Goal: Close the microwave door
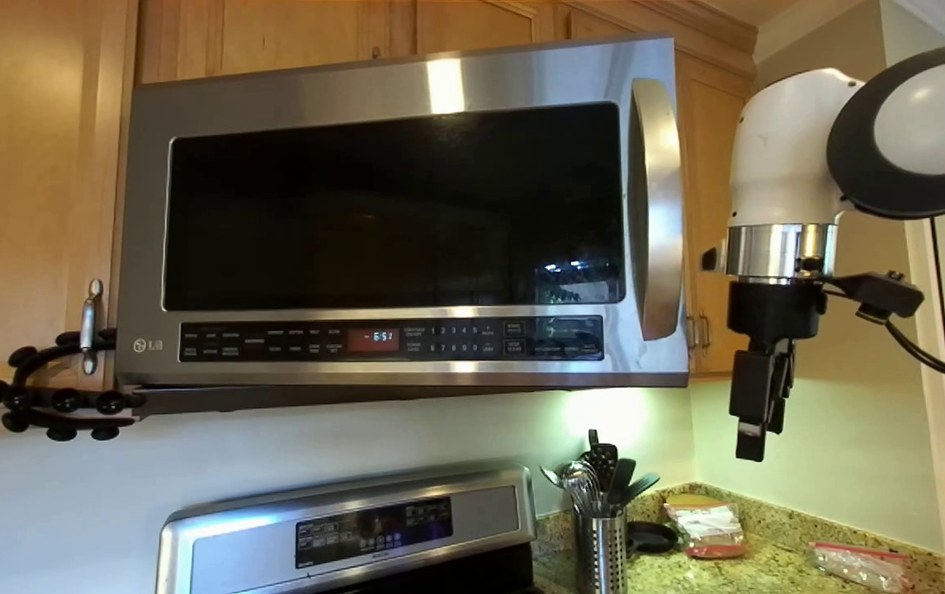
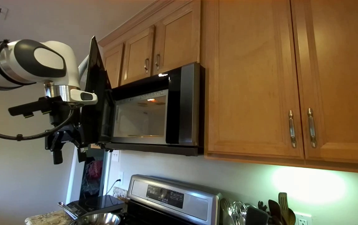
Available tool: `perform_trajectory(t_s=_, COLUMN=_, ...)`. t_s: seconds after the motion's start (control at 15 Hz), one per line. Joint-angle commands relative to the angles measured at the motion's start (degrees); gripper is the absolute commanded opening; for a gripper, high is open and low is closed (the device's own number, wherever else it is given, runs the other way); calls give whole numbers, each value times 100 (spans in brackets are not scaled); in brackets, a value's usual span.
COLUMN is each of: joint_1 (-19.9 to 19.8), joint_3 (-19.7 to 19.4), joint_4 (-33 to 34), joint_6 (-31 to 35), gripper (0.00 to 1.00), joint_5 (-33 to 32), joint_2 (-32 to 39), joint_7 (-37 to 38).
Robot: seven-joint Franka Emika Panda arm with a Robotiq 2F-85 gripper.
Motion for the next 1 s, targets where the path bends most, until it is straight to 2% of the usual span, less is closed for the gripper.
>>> perform_trajectory(t_s=0.0, joint_1=154, joint_3=139, joint_4=17, joint_6=-105, gripper=100, joint_5=108, joint_2=-388, joint_7=297)
perform_trajectory(t_s=0.27, joint_1=135, joint_3=366, joint_4=63, joint_6=59, gripper=100, joint_5=89, joint_2=-642, joint_7=578)
perform_trajectory(t_s=0.4, joint_1=181, joint_3=457, joint_4=101, joint_6=180, gripper=74, joint_5=97, joint_2=-668, joint_7=599)
perform_trajectory(t_s=0.6, joint_1=222, joint_3=611, joint_4=168, joint_6=483, gripper=54, joint_5=76, joint_2=-622, joint_7=576)
perform_trajectory(t_s=0.93, joint_1=187, joint_3=787, joint_4=54, joint_6=1677, gripper=20, joint_5=-35, joint_2=-612, joint_7=580)
